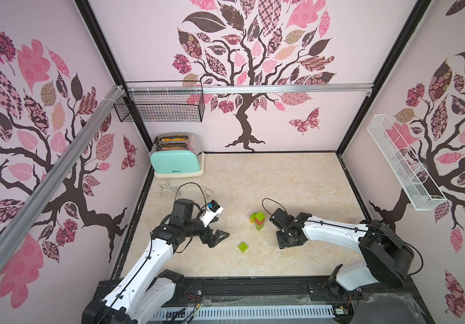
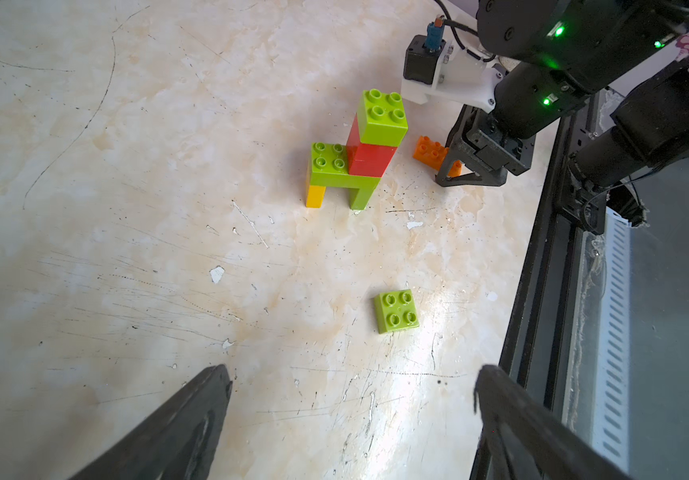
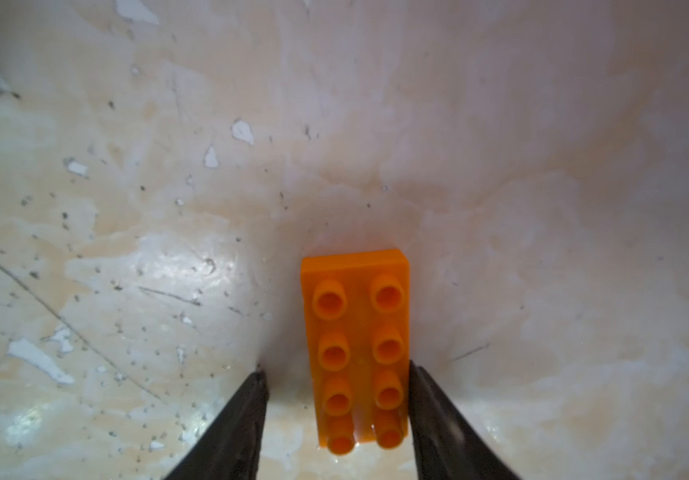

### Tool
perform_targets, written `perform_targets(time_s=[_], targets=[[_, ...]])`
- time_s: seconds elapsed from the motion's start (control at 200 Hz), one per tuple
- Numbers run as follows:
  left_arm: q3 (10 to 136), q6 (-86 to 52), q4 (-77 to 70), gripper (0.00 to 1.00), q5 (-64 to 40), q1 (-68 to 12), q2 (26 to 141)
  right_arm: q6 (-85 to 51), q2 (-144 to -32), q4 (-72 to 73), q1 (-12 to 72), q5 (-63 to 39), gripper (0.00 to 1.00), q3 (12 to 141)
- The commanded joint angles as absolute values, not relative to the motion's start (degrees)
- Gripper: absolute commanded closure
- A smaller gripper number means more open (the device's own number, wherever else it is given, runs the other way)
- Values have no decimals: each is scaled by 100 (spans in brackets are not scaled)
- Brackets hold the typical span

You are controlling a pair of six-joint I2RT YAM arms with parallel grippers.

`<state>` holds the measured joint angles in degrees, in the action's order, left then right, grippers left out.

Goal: Assemble a giraffe with lego
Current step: Pick up the lego brick from the center of the board.

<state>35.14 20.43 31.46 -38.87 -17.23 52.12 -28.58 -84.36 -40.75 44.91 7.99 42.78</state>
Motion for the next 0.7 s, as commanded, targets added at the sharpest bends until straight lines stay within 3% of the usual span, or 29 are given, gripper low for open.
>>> perform_targets(time_s=[0.0,0.41,0.605,0.695], targets=[[3506,2030,3032,2,-3963,-1689,5172,-3016,-8508,-4000,4455,613,47,4025],[3507,2011,3015,2,-3989,-1662,5153,-3399,-8256,-3733,4455,276,61,3556],[3662,1623,2984,2,-3842,-1661,5194,-3229,-8182,-3960,4469,106,79,3737],[3821,1120,2884,2,-3696,-1696,5263,-3016,-7942,-4119,4485,48,82,3913]])
